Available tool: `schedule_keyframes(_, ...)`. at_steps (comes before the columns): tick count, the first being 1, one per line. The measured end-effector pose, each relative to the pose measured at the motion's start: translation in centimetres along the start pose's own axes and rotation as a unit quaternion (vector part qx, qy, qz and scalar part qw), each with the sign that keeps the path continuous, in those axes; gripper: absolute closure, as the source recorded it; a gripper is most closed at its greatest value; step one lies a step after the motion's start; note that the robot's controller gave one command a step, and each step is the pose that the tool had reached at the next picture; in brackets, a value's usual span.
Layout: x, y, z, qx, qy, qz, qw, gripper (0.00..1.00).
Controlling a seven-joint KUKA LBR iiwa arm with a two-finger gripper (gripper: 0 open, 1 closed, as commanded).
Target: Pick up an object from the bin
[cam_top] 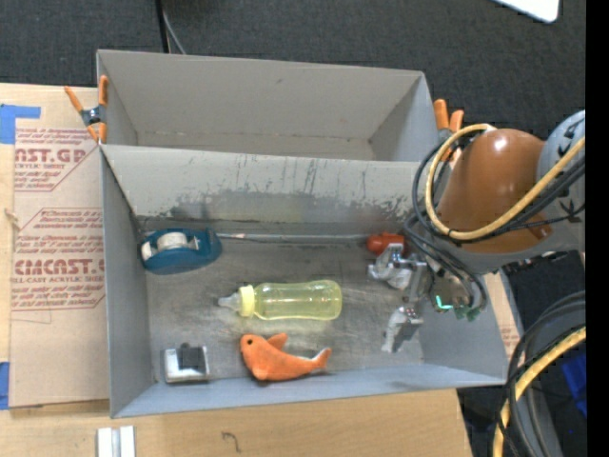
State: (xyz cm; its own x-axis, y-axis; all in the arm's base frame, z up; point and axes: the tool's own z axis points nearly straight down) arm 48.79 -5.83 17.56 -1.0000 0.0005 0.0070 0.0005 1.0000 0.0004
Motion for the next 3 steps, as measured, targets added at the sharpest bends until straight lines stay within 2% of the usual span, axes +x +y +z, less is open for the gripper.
schedule_keyframes(1,-0.2,0.0,-0.3,0.0,-0.0039,0.0,1.0,0.0)
schedule_keyframes(2,-2.4,3.0,4.3,0.001,-0.0054,-0.062,0.998,0.0)
schedule_keyframes(3,-6.1,7.3,3.4,0.0,-0.004,-0.096,0.9954,0.0)
